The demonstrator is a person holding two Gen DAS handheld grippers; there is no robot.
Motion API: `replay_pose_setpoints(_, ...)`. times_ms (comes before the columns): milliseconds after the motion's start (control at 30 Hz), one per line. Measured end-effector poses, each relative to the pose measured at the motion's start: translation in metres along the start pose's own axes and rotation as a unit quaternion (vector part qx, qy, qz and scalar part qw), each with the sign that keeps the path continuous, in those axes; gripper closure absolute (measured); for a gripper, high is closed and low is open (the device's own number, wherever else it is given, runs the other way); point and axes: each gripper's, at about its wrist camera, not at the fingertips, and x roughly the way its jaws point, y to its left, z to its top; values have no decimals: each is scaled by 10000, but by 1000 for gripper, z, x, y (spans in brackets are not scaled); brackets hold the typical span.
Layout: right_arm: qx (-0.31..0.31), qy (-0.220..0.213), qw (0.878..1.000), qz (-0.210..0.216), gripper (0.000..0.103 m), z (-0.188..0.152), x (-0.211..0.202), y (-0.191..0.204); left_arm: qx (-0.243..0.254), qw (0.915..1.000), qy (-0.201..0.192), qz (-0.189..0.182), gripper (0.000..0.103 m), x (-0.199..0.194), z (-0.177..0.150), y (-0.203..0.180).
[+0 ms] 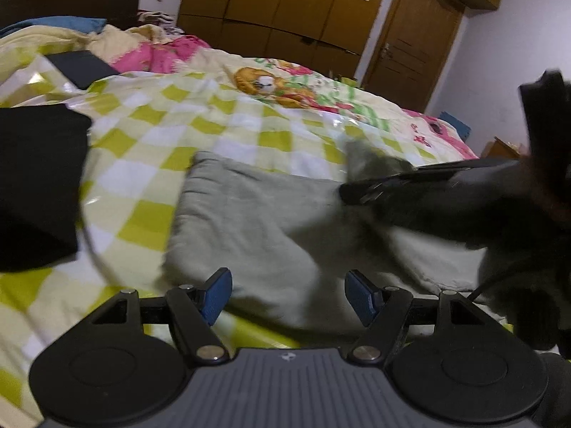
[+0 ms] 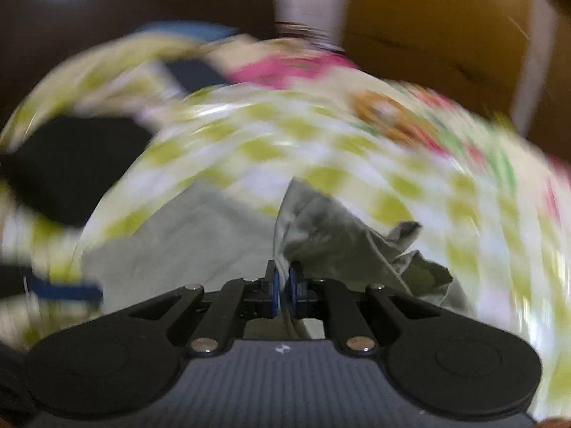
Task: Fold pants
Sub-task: 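Lift the held hems and fold them over toward the waistband, then open the right tool to release the folded hems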
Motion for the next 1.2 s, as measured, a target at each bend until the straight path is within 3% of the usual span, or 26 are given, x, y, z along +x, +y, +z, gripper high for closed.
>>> replay_pose_setpoints(133, -943, 22, 9951, 302, 99, 1, 10, 41, 93, 9998, 71, 189, 19, -7, -4, 10)
replay_pose_setpoints(233, -945, 118, 9946, 403, 99, 2, 15, 47, 13, 9998, 145, 161, 19, -8, -7, 18)
replay_pose_setpoints(333, -693, 137, 9974, 152, 98, -1, 8, 40, -57, 9999, 76, 122, 19, -10, -6, 22)
replay_pose_setpoints(500, -396, 326, 9986, -164, 75, -6, 15, 29, -117, 9999, 57, 54, 19, -8, -6, 24)
replay_pose_setpoints(733, -696, 543, 9956, -316, 68, -12, 46, 39, -73, 9999, 47, 125, 19, -13, -7, 25)
replay_pose_setpoints(900, -238, 589, 9975, -310, 71, -13, 47, 20, 5, 9998, 33, 189, 19, -15, -5, 26)
replay_pose_setpoints(1000, 320, 610, 9976, -17, 71, -14, 38, 1, 48, 9998, 44, 191, 19, -15, -3, 26)
replay_pose_setpoints(1067, 297, 627, 9975, -166, 71, -16, 35, -1, 120, 9997, 50, 205, 19, -14, -2, 24)
replay_pose_setpoints(1133, 174, 627, 9976, -233, 77, -17, 36, 2, 121, 9998, 28, 172, 19, -14, 2, 22)
replay_pose_setpoints(1200, 166, 727, 9971, -169, 95, -16, 42, 4, 75, 10000, -43, 26, 19, -14, 12, 22)
